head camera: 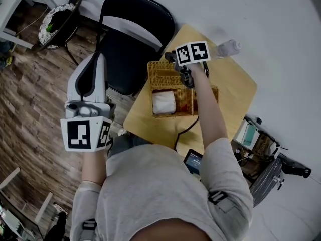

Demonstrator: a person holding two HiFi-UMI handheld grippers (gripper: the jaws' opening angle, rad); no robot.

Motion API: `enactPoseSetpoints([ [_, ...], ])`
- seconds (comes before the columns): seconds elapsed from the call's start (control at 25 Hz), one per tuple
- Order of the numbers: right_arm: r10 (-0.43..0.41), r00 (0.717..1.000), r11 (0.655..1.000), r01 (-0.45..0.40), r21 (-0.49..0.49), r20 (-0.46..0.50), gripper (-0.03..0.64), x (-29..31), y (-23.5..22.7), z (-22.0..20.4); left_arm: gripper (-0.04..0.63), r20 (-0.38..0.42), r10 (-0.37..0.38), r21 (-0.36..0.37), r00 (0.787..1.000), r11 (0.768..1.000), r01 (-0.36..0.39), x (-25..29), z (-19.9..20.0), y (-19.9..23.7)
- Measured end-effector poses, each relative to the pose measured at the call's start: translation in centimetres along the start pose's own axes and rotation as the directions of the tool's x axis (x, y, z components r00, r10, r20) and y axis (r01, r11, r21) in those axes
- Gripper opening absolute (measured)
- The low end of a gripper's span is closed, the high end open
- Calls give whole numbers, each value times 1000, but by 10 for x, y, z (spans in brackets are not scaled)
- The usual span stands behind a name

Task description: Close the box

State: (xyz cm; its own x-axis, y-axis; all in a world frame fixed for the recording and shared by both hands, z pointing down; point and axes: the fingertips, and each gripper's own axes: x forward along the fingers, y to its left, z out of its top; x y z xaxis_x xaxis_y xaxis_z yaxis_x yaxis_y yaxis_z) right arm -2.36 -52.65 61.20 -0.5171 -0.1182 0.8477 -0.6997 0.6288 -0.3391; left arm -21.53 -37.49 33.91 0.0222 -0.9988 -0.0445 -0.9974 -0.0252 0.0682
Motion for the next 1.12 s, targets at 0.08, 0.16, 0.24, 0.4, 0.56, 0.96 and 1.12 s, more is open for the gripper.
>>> enactPoseSetpoints([
  [0.08, -11, 1000, 1000, 11, 0, -29, 124, 7, -4, -3, 58, -7, 8, -1, 1000, 1000, -8, -2, -2, 2],
  [0.16, -20, 998, 1000, 20, -1, -54, 124, 14, -7, -4, 58, -13, 18, -2, 1000, 1000, -18, -5, -5, 5],
  [0.24, -31, 996, 999, 30, -12, -82, 124, 19, -9, -6, 58, -17, 29, -4, 999, 1000, -29, -7, -7, 9],
  [0.4, -73, 984, 996, 65, -53, -160, 124, 34, -13, -12, 58, -27, 46, -3, 999, 999, -47, -10, -11, 14],
  [0.56, -126, 964, 990, 110, -83, -233, 123, 45, -21, -24, 58, -39, 66, -3, 997, 998, -67, -15, -15, 22],
  [0.96, -251, 926, 959, 197, -206, -282, 32, 52, -31, -36, 58, -48, 92, -4, 995, 996, -92, -19, -19, 30],
  [1.12, -252, 932, 953, 193, -232, -259, 25, 50, -28, -34, 58, -44, 88, 2, 995, 996, -88, -20, -16, 30],
])
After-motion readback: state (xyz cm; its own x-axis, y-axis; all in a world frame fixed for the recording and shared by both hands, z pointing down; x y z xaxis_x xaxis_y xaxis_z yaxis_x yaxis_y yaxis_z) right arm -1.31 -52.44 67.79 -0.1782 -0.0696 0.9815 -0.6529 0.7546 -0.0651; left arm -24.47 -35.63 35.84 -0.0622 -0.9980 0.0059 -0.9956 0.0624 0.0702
